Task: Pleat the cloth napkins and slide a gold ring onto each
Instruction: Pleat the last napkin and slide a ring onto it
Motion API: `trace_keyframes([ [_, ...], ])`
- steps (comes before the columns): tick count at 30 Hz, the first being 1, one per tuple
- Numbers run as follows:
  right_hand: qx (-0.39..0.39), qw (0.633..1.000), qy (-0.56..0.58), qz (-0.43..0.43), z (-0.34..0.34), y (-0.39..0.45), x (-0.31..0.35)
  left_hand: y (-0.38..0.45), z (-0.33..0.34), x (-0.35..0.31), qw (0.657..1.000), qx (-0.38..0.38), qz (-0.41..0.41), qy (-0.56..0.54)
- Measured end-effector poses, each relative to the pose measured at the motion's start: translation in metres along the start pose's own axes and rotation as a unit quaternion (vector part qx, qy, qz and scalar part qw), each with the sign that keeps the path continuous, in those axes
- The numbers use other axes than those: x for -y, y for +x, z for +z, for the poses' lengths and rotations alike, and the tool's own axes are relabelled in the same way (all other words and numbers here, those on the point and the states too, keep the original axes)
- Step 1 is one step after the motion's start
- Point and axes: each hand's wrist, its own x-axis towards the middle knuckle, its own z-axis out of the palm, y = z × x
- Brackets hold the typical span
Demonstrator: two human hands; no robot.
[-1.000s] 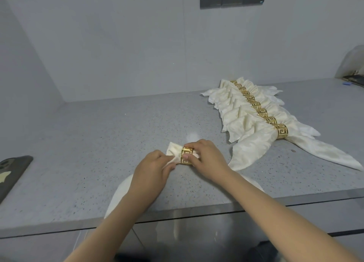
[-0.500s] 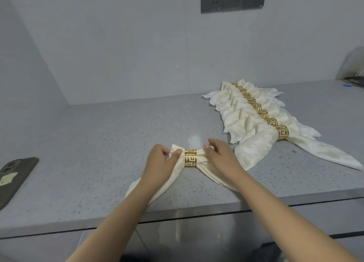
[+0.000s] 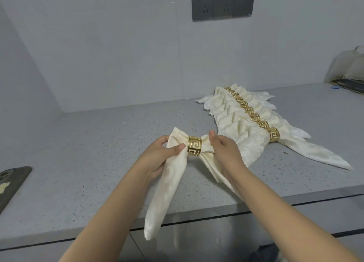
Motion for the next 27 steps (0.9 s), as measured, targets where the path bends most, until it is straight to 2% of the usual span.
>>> trace_keyframes([
  [6,0.001,0.999,-0.017,-0.049,-0.016,0.001,0.012,0.000,0.007,0.000,0.999,0.044,0.031,-0.006],
  [7,0.003,0.998,-0.018,-0.053,-0.017,0.001,0.012,-0.001,0.009,0.000,0.999,0.029,0.033,0.001],
  [9,0.017,0.999,-0.014,-0.043,-0.020,0.002,0.011,0.001,0.014,0.002,0.997,-0.050,0.051,0.035],
  [12,0.040,0.998,0.050,0.003,-0.020,0.001,0.008,0.005,0.019,0.007,0.969,-0.173,0.142,0.102],
  [16,0.002,0.984,0.171,0.042,-0.021,-0.001,0.008,0.006,0.026,0.009,0.944,-0.215,0.210,0.138],
  [19,-0.032,0.990,0.138,-0.003,-0.022,0.000,0.006,0.008,0.027,0.012,0.938,-0.234,0.215,0.141],
  [23,-0.056,0.992,0.077,-0.078,-0.026,-0.002,0.007,0.012,0.032,0.011,0.942,-0.214,0.204,0.161],
  [27,-0.048,0.993,0.058,-0.089,-0.037,-0.002,0.004,0.012,0.045,0.007,0.951,-0.152,0.175,0.205],
])
